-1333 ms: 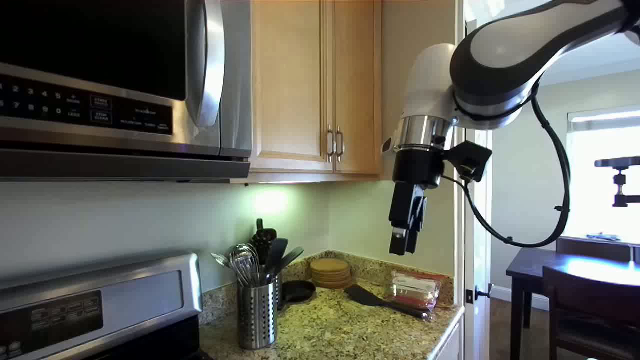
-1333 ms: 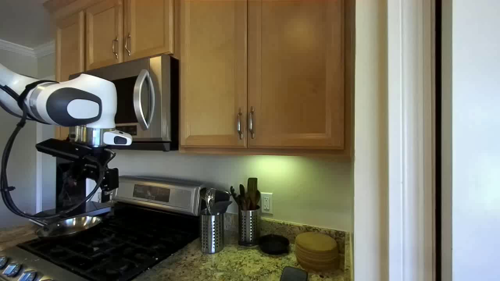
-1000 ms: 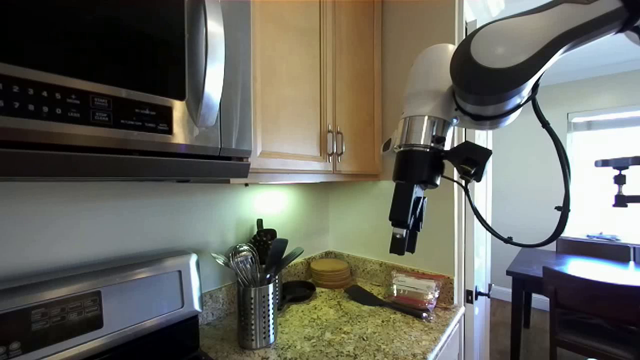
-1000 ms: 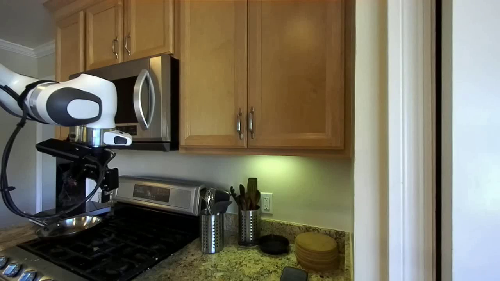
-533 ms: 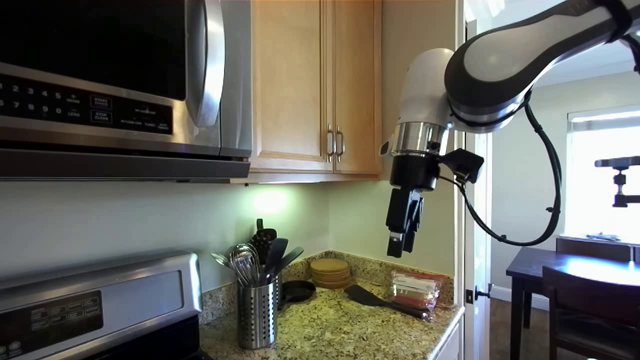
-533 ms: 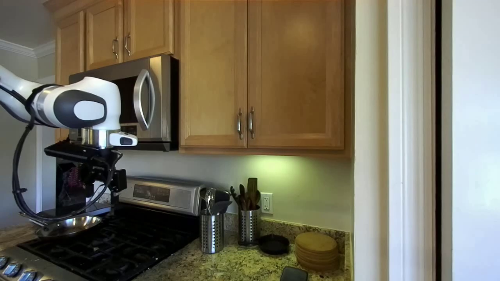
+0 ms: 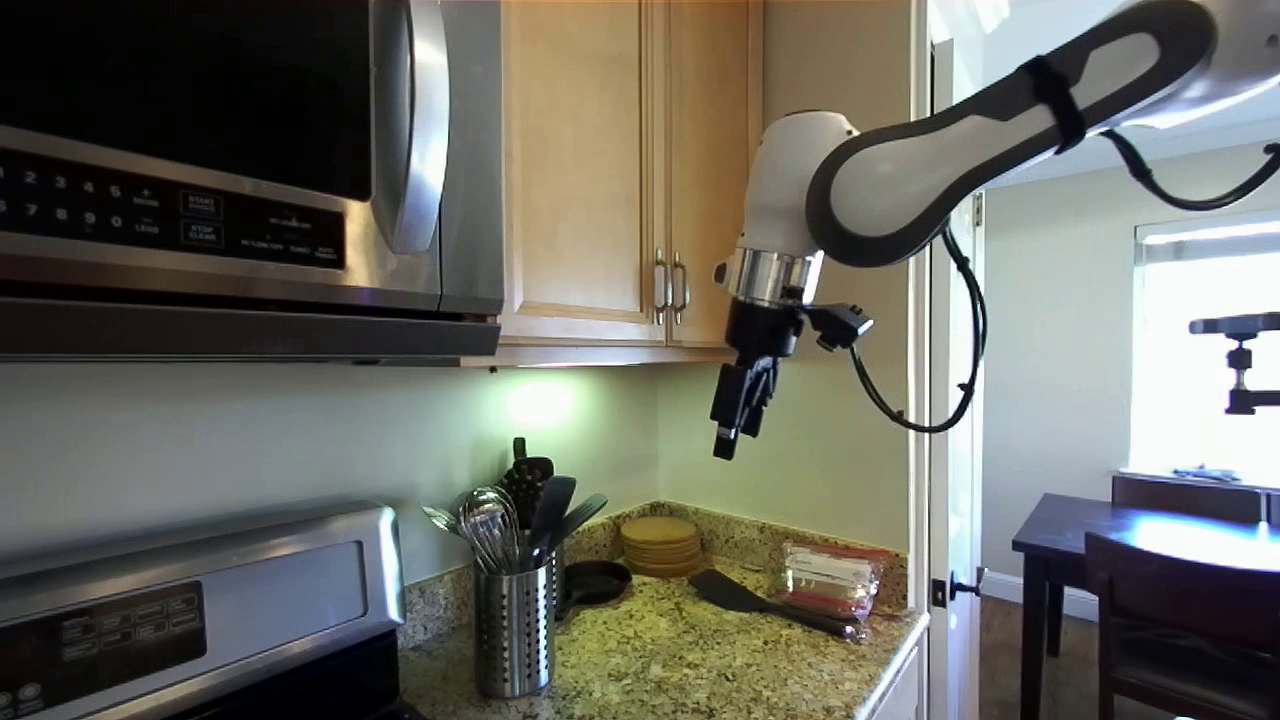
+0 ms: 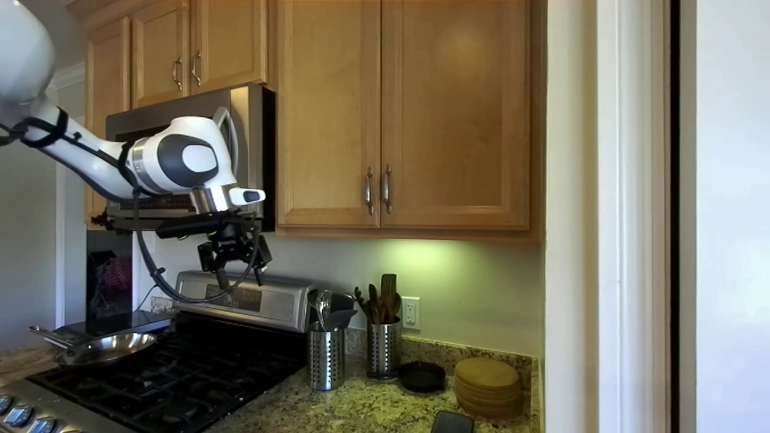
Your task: Open the cabinet door on the left, remove the brown bottle from the bottom shelf of the cabinet, and put the bottle on the counter
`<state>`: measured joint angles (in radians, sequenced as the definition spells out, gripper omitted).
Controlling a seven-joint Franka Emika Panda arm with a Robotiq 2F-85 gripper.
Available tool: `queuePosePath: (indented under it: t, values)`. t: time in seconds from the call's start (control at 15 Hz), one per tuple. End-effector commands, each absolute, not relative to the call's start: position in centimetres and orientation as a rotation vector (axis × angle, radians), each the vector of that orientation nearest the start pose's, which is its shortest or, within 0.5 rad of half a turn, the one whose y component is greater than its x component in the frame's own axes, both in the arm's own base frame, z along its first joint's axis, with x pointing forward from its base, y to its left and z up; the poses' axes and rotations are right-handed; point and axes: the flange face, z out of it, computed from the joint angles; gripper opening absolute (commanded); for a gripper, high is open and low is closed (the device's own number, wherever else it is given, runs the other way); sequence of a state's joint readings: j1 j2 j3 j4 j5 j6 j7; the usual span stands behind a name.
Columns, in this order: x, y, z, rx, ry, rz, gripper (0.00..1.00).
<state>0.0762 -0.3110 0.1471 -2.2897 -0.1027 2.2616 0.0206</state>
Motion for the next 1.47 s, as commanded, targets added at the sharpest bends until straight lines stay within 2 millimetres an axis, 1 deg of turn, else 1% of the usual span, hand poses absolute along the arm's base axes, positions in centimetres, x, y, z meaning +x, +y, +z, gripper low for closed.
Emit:
queuePosePath:
  t: [0.0,0.13,0.2,0.27,0.33,0.67,0.73,0.8,1.0,1.27,1.4]
  values:
    - [51.6,9.0,52.1,-3.234,-0.393,-0.578,1.00]
    - [53.4,8.3,52.7,-3.258,-0.361,-0.608,1.00]
    - [51.4,8.9,52.3,-3.233,-0.408,-0.562,1.00]
    - [52.0,8.7,52.3,-3.234,-0.402,-0.564,1.00]
    - [52.2,8.7,52.2,-3.234,-0.402,-0.558,1.00]
    - [52.1,9.1,52.1,-3.233,-0.413,-0.556,1.00]
    - [52.6,8.1,52.9,-3.247,-0.362,-0.601,1.00]
    - [52.8,7.7,53.4,-3.244,-0.339,-0.618,1.00]
    - [53.5,5.7,57.3,-3.221,-0.179,-0.735,1.00]
    - [54.4,3.4,62.1,-3.162,-0.025,-0.901,1.00]
    - [54.8,2.4,64.2,-3.125,0.031,-0.992,1.00]
